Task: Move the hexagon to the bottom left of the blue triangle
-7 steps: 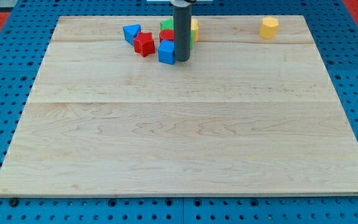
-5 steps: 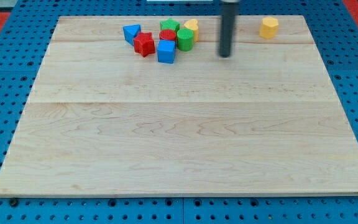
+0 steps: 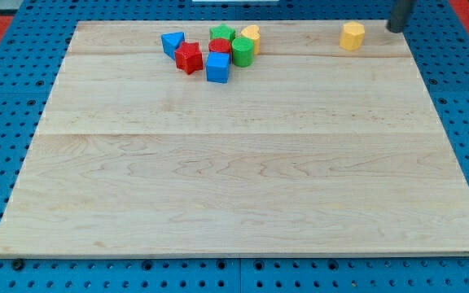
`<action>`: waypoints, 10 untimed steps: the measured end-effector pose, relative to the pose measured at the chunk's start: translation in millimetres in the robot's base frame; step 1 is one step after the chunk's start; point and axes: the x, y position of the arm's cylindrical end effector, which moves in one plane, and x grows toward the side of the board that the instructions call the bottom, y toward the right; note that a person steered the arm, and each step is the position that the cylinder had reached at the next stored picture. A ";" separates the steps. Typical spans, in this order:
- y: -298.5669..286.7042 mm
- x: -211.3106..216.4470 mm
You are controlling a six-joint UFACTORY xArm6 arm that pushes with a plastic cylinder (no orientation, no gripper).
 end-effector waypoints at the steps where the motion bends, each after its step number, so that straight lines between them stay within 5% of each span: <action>1: -65.2 -0.4; 3: -89.8 85.7; 7: -30.0 200.9; 8: -67.4 220.7; 9: -164.7 214.2; 10: -140.4 183.3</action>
